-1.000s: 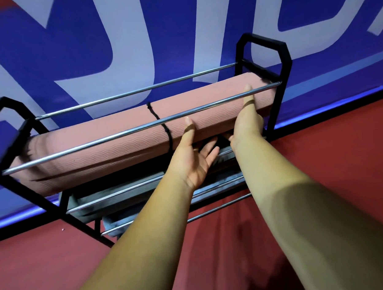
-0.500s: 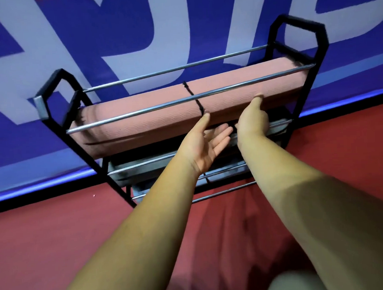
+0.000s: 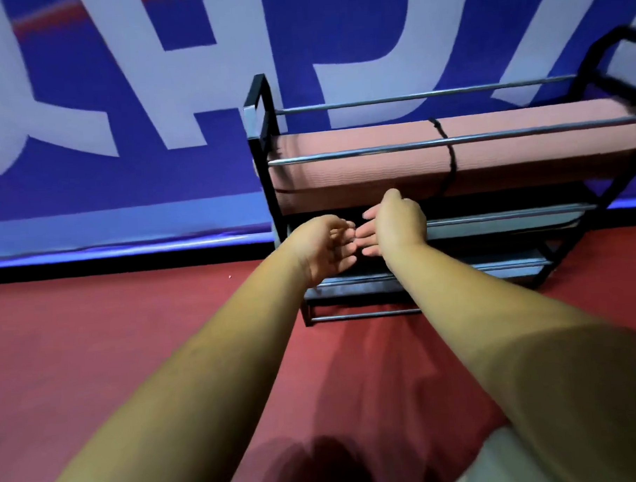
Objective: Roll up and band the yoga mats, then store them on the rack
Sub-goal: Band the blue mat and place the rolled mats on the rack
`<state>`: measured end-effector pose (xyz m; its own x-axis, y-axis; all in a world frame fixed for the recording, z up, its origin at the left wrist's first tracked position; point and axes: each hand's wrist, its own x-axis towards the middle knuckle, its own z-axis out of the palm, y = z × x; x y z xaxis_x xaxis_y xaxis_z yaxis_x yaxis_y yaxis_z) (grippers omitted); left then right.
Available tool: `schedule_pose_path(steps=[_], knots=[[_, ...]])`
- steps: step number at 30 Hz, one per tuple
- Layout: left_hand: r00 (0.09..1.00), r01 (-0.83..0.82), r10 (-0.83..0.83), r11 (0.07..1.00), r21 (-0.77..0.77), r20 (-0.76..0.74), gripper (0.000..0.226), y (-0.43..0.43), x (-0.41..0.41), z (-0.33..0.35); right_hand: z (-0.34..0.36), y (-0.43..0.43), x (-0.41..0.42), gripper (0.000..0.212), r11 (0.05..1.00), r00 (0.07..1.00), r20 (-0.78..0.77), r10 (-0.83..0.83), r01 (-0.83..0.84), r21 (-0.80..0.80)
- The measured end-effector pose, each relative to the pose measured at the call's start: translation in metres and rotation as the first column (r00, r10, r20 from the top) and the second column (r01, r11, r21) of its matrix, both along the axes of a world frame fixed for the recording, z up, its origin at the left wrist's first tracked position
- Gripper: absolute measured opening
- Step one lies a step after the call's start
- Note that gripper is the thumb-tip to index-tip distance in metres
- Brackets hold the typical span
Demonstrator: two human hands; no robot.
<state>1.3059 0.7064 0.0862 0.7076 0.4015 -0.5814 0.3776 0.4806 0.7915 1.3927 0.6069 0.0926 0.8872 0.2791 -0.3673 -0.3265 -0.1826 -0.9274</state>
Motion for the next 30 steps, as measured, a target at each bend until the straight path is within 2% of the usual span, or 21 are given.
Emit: schedule_pose_path(steps=[5,9,13,17,20,22,25,28,30], knots=[[0.994,0.036,-0.029,0.997,0.064,-0.106,0.023,0.034,-0.036,-0.024,-0.007,0.041,-0.032,0.036,0.952,0.956,0.124,0.267,-0.242,-0.185],[0.969,0.011,0.027,0.988,0.152,-0.246,0.017,0.049,-0.071,-0.038,-0.023,0.054,-0.054,0.033,0.927,0.942,0.122,0.312,-0.274,-0.257],[0.932,0.001,0.056,0.988,0.158,-0.358,0.014,0.041,-0.121,-0.03,-0.032,0.052,-0.096,0.024,0.882,0.936,-0.039,0.35,-0.343,-0.322],[0.917,-0.043,0.071,0.996,0.08,-0.393,0.011,0.034,-0.19,0.014,-0.008,0.045,-0.15,0.016,0.743,0.862,-0.189,0.471,-0.502,-0.442],[0.884,-0.155,0.147,0.988,0.018,-0.445,0.017,0.033,-0.26,0.062,0.041,0.048,-0.201,0.015,0.595,0.743,-0.337,0.579,-0.667,-0.449],[0.844,-0.301,0.257,0.953,-0.02,-0.47,0.019,0.03,-0.314,0.1,0.077,0.055,-0.24,0.014,0.464,0.636,-0.402,0.659,-0.764,-0.448],[0.727,-0.565,0.476,0.824,-0.04,-0.495,0.018,0.009,-0.411,0.158,0.129,0.063,-0.313,0.017,0.25,0.454,-0.458,0.765,-0.863,-0.438],[0.607,-0.709,0.581,0.704,-0.039,-0.542,0.016,-0.037,-0.518,0.216,0.179,0.065,-0.412,0.018,0.029,0.237,-0.504,0.831,-0.922,-0.387],[0.528,-0.785,0.635,0.618,-0.039,-0.563,0.014,-0.072,-0.588,0.248,0.204,0.061,-0.487,0.013,-0.086,0.111,-0.501,0.859,-0.932,-0.353]])
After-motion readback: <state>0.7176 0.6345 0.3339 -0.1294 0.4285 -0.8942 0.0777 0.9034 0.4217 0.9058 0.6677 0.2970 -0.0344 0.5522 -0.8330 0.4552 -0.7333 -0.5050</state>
